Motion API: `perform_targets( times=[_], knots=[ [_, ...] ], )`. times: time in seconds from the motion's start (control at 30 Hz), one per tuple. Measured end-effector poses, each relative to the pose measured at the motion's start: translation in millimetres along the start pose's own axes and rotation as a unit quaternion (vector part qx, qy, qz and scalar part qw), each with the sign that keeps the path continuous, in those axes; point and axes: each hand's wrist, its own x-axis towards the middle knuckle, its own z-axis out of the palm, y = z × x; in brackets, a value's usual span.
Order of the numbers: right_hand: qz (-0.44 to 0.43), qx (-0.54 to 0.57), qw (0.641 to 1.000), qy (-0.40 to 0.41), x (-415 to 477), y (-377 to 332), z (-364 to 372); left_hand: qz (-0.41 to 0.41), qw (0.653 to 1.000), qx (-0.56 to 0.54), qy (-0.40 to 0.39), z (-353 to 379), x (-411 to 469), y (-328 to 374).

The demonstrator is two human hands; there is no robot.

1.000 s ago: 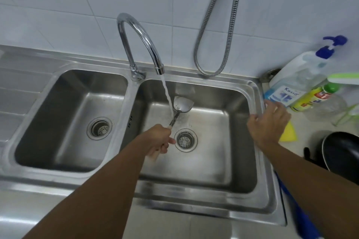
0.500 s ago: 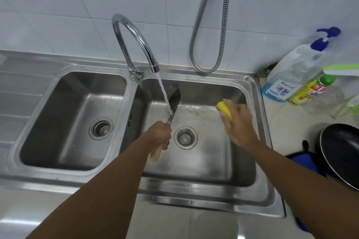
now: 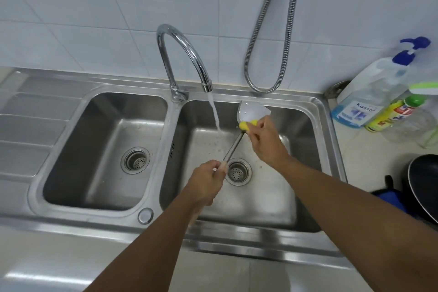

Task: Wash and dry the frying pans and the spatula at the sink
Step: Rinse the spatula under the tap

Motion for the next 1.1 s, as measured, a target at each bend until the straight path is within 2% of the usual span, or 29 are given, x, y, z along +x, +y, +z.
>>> perform_targets(
  times=[0.2, 0.27, 0.33, 0.47, 0.5, 0.6, 0.63, 0.73, 0.8, 0.9, 0.93, 1.0, 1.1],
  knots=[
    [-0.108, 0.052, 0.991, -0.063, -20.7, -40.8, 8.7, 0.031, 0.998, 0.041, 0.038, -8.2, 6.4, -6.6],
    [-0.069, 0.043, 0.996, -0.039, -8.5, -32.1, 1.5, 0.054, 0.995, 0.074, 0.049, -10.4, 2.9, -12.6],
    [0.009, -0.019, 1.000, -0.004, 16.5, -19.9, -12.8, 0.074, 0.993, 0.082, 0.049, -11.0, 0.9, -12.7],
    [0.109, -0.043, 0.987, 0.109, 59.0, -13.4, -45.4, 0.101, 0.991, 0.082, 0.042, -13.3, 1.8, -7.2],
    [0.097, -0.051, 0.988, 0.105, 62.5, -18.2, -47.0, 0.104, 0.991, 0.077, 0.043, -13.9, 2.2, -6.3],
    [-0.021, -0.096, 0.995, -0.028, 50.9, -31.0, -30.2, 0.110, 0.991, 0.058, 0.052, -16.3, 3.0, -4.7],
    [-0.061, -0.095, 0.992, -0.047, 45.5, -30.1, -24.0, 0.111, 0.991, 0.060, 0.052, -17.1, 3.7, -4.2],
    [-0.096, -0.096, 0.991, -0.010, 54.3, -26.1, -16.9, 0.112, 0.990, 0.058, 0.056, -19.9, 6.4, -1.7],
    [-0.055, -0.097, 0.993, 0.022, 66.4, -35.6, -16.3, 0.114, 0.990, 0.055, 0.068, -22.1, 10.2, 3.6],
    [0.037, -0.108, 0.983, 0.145, 77.1, -40.7, -17.2, 0.115, 0.989, 0.061, 0.067, -24.0, 9.7, 13.7],
    [0.043, -0.092, 0.982, 0.156, 76.0, -38.0, -14.2, 0.108, 0.991, 0.055, 0.063, -24.0, 7.3, 16.6],
    [0.017, -0.043, 0.990, 0.133, 66.8, -42.9, -4.2, 0.080, 0.994, 0.026, 0.072, -24.3, 3.1, 19.1],
    [-0.056, -0.008, 0.998, 0.039, 42.8, -49.1, 7.0, 0.077, 0.994, 0.020, 0.078, -23.7, 2.3, 15.7]
  ],
)
